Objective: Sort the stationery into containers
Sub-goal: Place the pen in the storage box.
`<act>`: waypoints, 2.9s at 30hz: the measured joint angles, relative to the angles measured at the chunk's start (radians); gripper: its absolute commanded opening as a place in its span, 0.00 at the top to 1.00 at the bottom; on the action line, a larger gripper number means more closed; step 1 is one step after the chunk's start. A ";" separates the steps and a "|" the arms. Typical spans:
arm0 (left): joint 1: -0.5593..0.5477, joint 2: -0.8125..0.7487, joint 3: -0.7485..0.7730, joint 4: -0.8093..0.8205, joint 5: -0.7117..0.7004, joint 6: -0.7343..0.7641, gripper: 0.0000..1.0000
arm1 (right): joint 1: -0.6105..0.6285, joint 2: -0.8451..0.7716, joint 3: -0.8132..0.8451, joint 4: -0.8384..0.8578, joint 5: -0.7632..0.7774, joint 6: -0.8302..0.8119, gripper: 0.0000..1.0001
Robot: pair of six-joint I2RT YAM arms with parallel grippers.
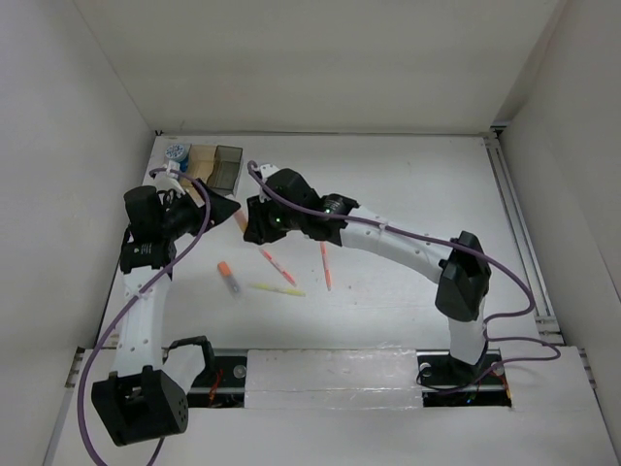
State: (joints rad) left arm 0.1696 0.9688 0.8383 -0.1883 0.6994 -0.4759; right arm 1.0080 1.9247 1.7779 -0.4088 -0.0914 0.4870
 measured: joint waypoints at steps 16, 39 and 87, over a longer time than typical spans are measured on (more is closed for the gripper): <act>0.000 0.015 0.000 0.013 0.004 -0.004 0.66 | 0.003 0.014 0.010 0.029 -0.083 0.027 1.00; -0.005 0.175 0.222 -0.057 -0.220 0.018 1.00 | 0.017 -0.059 -0.159 0.103 -0.010 0.033 0.01; 0.014 1.392 1.252 -0.232 -0.518 0.374 0.56 | 0.217 -0.865 -1.007 0.196 0.183 0.097 0.01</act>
State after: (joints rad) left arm 0.1837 2.3611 2.0899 -0.4198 0.1810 -0.1020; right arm 1.2255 1.0595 0.7712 -0.2131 0.0921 0.5835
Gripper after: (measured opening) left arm 0.391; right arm 0.991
